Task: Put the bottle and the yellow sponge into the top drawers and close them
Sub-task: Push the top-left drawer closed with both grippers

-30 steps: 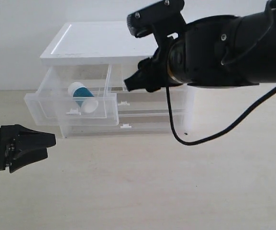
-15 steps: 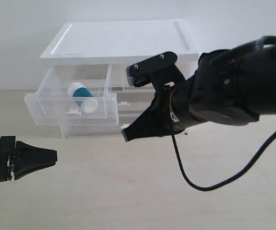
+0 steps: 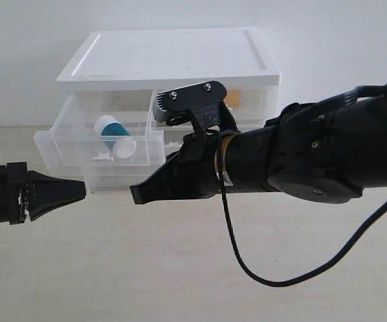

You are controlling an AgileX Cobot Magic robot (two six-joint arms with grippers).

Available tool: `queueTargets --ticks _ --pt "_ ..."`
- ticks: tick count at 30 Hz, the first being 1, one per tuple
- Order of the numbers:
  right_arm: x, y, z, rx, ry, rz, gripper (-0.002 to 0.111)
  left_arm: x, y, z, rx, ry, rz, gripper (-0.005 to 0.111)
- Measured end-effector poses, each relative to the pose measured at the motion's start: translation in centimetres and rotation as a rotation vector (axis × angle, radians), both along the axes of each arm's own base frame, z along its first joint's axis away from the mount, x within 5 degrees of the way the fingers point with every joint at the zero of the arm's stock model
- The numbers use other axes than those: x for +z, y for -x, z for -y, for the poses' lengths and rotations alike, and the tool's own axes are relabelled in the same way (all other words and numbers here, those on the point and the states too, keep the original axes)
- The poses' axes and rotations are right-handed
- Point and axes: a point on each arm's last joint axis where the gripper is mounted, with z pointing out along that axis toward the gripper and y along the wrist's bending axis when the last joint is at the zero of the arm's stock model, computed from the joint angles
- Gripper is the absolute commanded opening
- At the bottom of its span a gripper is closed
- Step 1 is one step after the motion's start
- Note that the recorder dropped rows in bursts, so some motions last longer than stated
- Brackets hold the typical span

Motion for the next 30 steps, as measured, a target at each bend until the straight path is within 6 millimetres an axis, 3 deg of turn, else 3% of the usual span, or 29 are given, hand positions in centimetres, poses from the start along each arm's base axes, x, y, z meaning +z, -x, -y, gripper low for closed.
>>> queueTargets --ticks 6,23,30 --pt "-0.8 -0.7 -0.8 0.007 0.005 -0.007 0.0 1.3 -1.6 1.1 -0.032 0.012 0.029 0.004" --pt "3.1 -5.2 -3.8 -0.008 0.078 0.162 0.0 5.6 -5.7 1.0 -0.017 0.049 0.106 0.004" --pt "2.8 -6.6 -5.1 -0.017 0.076 0.17 0.0 7.3 -7.1 0.8 -0.026 0.036 0.15 0.004"
